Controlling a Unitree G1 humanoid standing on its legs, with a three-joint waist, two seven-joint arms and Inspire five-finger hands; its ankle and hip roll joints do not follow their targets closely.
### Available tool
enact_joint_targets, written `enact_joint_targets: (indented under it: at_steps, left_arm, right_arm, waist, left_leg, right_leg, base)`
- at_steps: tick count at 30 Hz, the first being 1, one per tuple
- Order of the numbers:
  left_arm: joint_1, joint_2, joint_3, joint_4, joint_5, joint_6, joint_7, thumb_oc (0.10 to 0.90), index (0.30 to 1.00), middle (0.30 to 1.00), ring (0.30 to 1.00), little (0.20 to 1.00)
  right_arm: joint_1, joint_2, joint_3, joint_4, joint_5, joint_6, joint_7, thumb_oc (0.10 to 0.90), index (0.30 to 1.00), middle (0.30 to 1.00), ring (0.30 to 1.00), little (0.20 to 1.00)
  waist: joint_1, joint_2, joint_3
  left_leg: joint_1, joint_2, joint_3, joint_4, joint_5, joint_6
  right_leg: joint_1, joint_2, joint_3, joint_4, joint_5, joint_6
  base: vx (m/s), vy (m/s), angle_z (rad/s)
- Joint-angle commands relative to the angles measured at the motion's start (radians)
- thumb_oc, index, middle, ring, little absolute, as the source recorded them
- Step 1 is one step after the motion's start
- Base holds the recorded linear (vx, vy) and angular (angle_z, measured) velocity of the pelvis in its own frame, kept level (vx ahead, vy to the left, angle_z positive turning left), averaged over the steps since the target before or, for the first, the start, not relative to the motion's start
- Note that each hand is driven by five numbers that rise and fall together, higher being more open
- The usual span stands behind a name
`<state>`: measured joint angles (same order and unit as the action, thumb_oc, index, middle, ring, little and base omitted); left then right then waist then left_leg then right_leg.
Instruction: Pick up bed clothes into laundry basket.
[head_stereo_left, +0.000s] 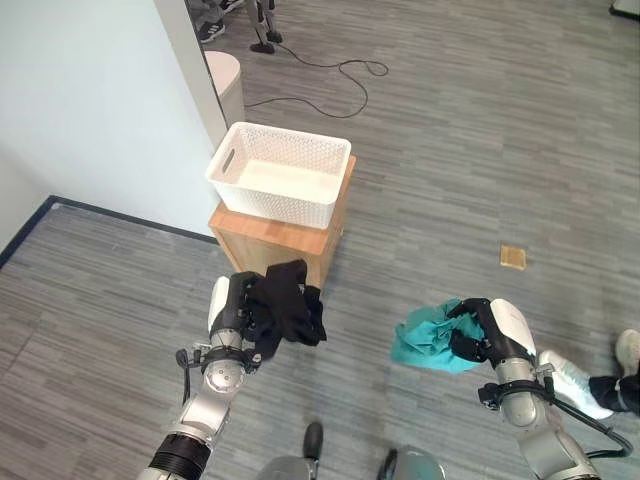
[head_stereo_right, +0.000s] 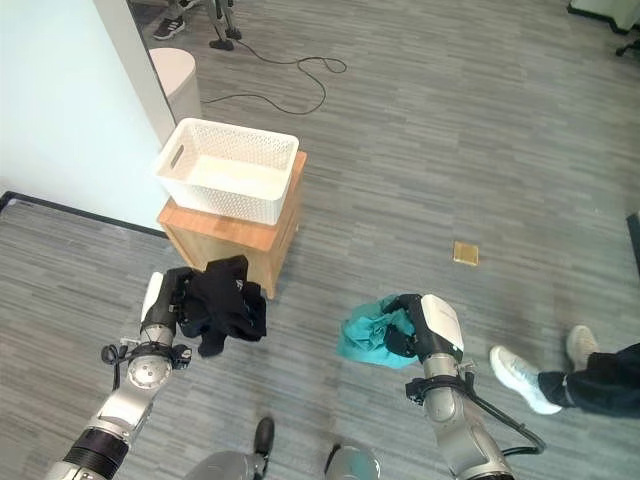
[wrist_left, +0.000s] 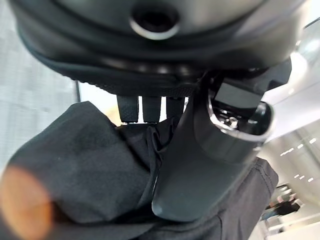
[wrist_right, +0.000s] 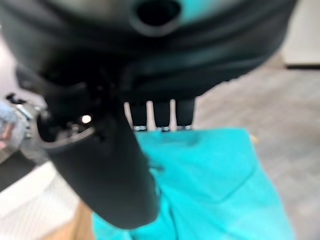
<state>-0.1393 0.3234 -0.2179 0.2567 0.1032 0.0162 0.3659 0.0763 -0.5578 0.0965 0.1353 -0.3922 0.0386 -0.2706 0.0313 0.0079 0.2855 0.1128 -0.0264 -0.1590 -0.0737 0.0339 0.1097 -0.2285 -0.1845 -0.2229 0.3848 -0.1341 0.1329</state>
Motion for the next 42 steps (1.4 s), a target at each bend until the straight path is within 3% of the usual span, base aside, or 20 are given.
enact_joint_targets:
  at_steps: [1,2,4,7,11,15,18,20,23,25,26,27,29,32,37,42]
  left_arm:
    - [0.016,0.071,0.015,-0.104,0.056,-0.08,0.024,0.4,0.3,0.3,0.3,0.3]
    - [0.013,0.073,0.013,-0.104,0.063,-0.084,0.023,0.4,0.3,0.3,0.3,0.3]
    - [0.013,0.078,0.014,-0.107,0.068,-0.087,0.017,0.4,0.3,0.3,0.3,0.3]
    - [0.039,0.076,0.024,-0.112,0.08,-0.095,0.004,0.4,0.3,0.3,0.3,0.3]
    - [0.083,0.066,0.024,-0.113,0.065,-0.104,-0.013,0.4,0.3,0.3,0.3,0.3]
    - [0.11,0.084,0.001,-0.113,0.06,-0.113,-0.031,0.4,0.3,0.3,0.3,0.3]
    - [0.141,0.096,-0.018,-0.112,0.044,-0.125,-0.037,0.4,0.3,0.3,0.3,0.3]
    - [0.173,0.104,-0.032,-0.093,0.005,-0.138,-0.048,0.4,0.3,0.3,0.3,0.3]
    - [0.212,0.102,-0.028,-0.08,-0.033,-0.143,-0.071,0.4,0.3,0.3,0.3,0.3]
    - [0.239,0.108,-0.028,-0.065,-0.071,-0.149,-0.089,0.4,0.3,0.3,0.3,0.3]
    - [0.256,0.121,-0.039,-0.047,-0.089,-0.149,-0.099,0.4,0.3,0.3,0.3,0.3]
    - [0.263,0.111,-0.034,-0.042,-0.094,-0.142,-0.104,0.4,0.3,0.3,0.3,0.3]
    - [0.281,0.103,-0.033,-0.019,-0.093,-0.129,-0.115,0.4,0.3,0.3,0.3,0.3]
    - [0.301,0.065,-0.032,0.022,-0.087,-0.12,-0.132,0.4,0.3,0.3,0.3,0.3]
    - [0.315,0.061,-0.053,0.053,-0.072,-0.118,-0.151,0.4,0.3,0.3,0.3,0.3]
    - [0.299,0.061,-0.045,0.073,-0.085,-0.12,-0.146,0.4,0.3,0.3,0.3,0.3]
  right_arm:
    - [-0.085,-0.032,-0.107,-0.116,-0.032,-0.067,-0.071,0.4,0.3,0.3,0.3,0.3]
    - [-0.076,-0.039,-0.119,-0.14,-0.037,-0.072,-0.076,0.4,0.3,0.3,0.3,0.3]
    - [-0.066,-0.047,-0.133,-0.176,-0.052,-0.076,-0.08,0.4,0.3,0.3,0.3,0.3]
    - [-0.065,-0.057,-0.158,-0.218,-0.066,-0.084,-0.081,0.4,0.3,0.3,0.3,0.3]
    - [-0.084,-0.104,-0.21,-0.287,-0.071,-0.096,-0.082,0.4,0.3,0.3,0.3,0.3]
    - [-0.258,-0.309,-0.281,-0.328,-0.038,-0.106,-0.116,0.4,0.3,0.3,0.3,0.3]
    - [-0.458,-0.483,-0.221,-0.231,-0.001,-0.088,-0.132,0.4,0.3,0.3,0.3,0.3]
    - [-0.626,-0.586,-0.118,-0.098,0.026,-0.052,-0.129,0.4,0.3,0.3,0.3,0.3]
    - [-0.765,-0.625,-0.01,0.006,0.054,-0.029,-0.116,0.4,0.3,0.3,0.3,0.3]
    - [-0.931,-0.656,0.12,0.105,0.069,-0.017,-0.118,0.4,0.3,0.3,0.3,0.3]
    - [-1.03,-0.689,0.179,0.162,0.08,0.003,-0.121,0.4,0.3,0.3,0.3,0.3]
    - [-1.072,-0.689,0.217,0.188,0.089,0.006,-0.117,0.4,0.3,0.3,0.3,0.3]
    - [-1.107,-0.689,0.247,0.212,0.086,0.01,-0.121,0.4,0.3,0.3,0.3,0.3]
    - [-1.059,-0.663,0.218,0.204,0.054,0.025,-0.1,0.4,0.3,0.3,0.3,0.3]
    - [-1.02,-0.589,0.18,0.179,-0.011,0.046,-0.092,0.4,0.3,0.3,0.3,0.3]
    - [-1.05,-0.577,0.198,0.183,-0.032,0.05,-0.099,0.4,0.3,0.3,0.3,0.3]
  waist:
    - [0.01,-0.063,-0.058]
    - [0.002,-0.067,-0.057]
    - [-0.002,-0.076,-0.061]
    - [0.01,-0.097,-0.087]
    - [0.018,-0.1,-0.126]
    - [0.035,-0.104,-0.15]
    - [0.058,-0.109,-0.156]
    - [0.082,-0.114,-0.159]
    - [0.093,-0.109,-0.157]
    - [0.12,-0.114,-0.118]
    - [0.164,-0.127,-0.069]
    - [0.167,-0.127,-0.066]
    - [0.178,-0.119,-0.081]
    - [0.155,-0.089,-0.13]
    - [0.145,-0.097,-0.149]
    - [0.159,-0.113,-0.127]
  left_leg:
    - [-0.036,0.037,0.094,-0.014,-0.056,-0.123]
    - [-0.024,0.037,0.076,-0.014,-0.065,-0.123]
    - [-0.01,0.038,0.058,-0.014,-0.078,-0.121]
    - [-0.007,0.031,0.059,-0.014,-0.077,-0.126]
    - [-0.001,0.039,0.054,-0.014,-0.078,-0.134]
    - [-0.01,0.045,0.012,-0.014,-0.075,-0.149]
    - [-0.022,0.053,-0.019,-0.014,-0.067,-0.164]
    - [-0.033,0.063,-0.04,-0.014,-0.061,-0.183]
    - [-0.04,0.079,-0.045,-0.014,-0.054,-0.192]
    - [-0.099,0.066,-0.034,0.122,-0.07,-0.214]
    - [-0.215,0.039,-0.009,0.251,-0.02,-0.238]
    - [-0.261,0.033,0.004,0.249,-0.029,-0.227]
    - [-0.3,0.063,0.025,0.148,0.017,-0.209]
    - [-0.238,0.094,0.045,-0.002,0.051,-0.2]
    - [-0.174,0.065,0.061,-0.014,0.017,-0.193]
    - [-0.187,0.063,0.073,-0.014,0.01,-0.192]
  right_leg:
    - [0.142,0.045,0.134,-0.283,0.184,0.064]
    - [0.134,0.061,0.178,-0.307,0.198,0.065]
    - [0.142,0.061,0.198,-0.348,0.226,0.069]
    - [0.207,0.034,0.179,-0.435,0.251,0.071]
    - [0.251,0.034,0.165,-0.458,0.25,0.065]
    - [0.278,0.04,0.148,-0.46,0.223,0.047]
    - [0.283,0.048,0.134,-0.456,0.205,0.033]
    - [0.288,0.056,0.118,-0.46,0.193,0.022]
    - [0.297,0.066,0.108,-0.472,0.177,0.014]
    - [0.323,0.063,0.094,-0.472,0.152,0.001]
    - [0.34,0.051,0.07,-0.472,0.144,-0.004]
    - [0.342,0.049,0.068,-0.472,0.14,0.001]
    - [0.358,0.056,0.071,-0.472,0.115,0.01]
    - [0.378,0.05,0.061,-0.472,0.09,0.021]
    - [0.388,-0.012,0.046,-0.464,0.119,0.044]
    - [0.364,-0.026,0.048,-0.468,0.134,0.061]
  base:
    - [0.22,-0.097,1.14]
    - [0.15,-0.062,1.27]
    - [0.12,-0.124,0.83]
    - [0.09,-0.108,0.18]
    - [0.1,-0.053,0.04]
    - [0.04,-0.09,0.02]
    - [0.0,-0.109,0.28]
    - [0.0,-0.109,0.32]
    - [0.0,-0.049,0.36]
    - [-0.05,-0.075,0.26]
    - [-0.09,-0.067,0.28]
    - [-0.03,-0.001,0.44]
    - [0.17,0.071,0.49]
    - [0.22,0.114,0.32]
    - [0.18,0.16,-0.01]
    - [0.02,0.039,0.02]
